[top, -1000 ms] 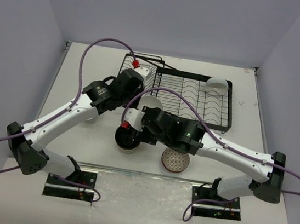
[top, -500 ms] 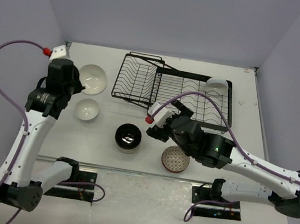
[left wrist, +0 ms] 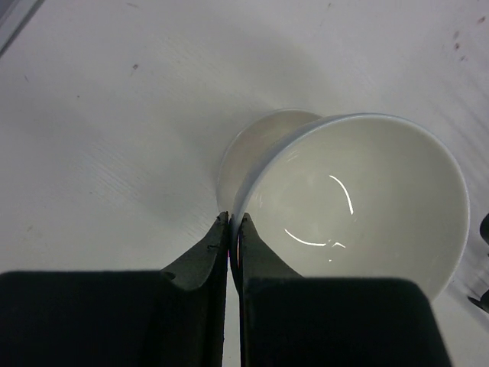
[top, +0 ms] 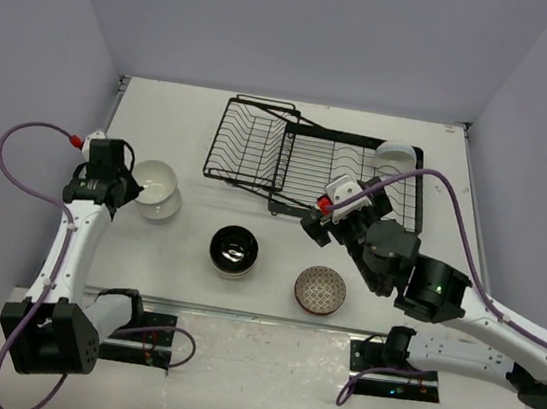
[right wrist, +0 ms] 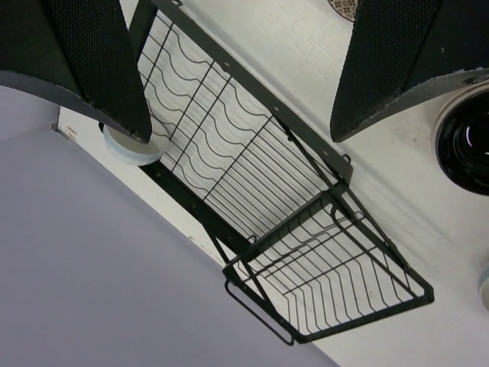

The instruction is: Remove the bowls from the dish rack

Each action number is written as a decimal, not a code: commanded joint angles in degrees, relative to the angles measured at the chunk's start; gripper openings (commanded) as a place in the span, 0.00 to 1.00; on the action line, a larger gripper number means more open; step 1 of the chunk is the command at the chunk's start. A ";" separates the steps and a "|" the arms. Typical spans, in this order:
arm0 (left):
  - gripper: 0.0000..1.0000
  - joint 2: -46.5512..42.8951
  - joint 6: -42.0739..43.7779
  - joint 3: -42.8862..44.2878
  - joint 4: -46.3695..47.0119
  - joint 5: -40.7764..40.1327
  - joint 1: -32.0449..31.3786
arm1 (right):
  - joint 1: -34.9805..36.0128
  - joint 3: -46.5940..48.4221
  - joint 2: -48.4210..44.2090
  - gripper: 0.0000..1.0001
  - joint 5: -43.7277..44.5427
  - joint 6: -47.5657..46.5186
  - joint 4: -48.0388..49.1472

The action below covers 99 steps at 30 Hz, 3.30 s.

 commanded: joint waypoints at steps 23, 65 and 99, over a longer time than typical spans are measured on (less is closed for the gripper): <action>0.00 6.59 -0.92 -5.61 12.28 6.47 3.89 | 0.07 -3.49 -3.05 0.99 -3.63 1.72 3.51; 0.01 4.39 -0.48 -9.21 11.93 10.96 3.89 | 0.07 -4.37 -2.88 0.99 -5.74 1.19 3.51; 0.56 4.04 0.49 -8.86 12.11 11.04 3.89 | 0.07 -4.63 -1.91 0.99 -6.62 1.02 3.51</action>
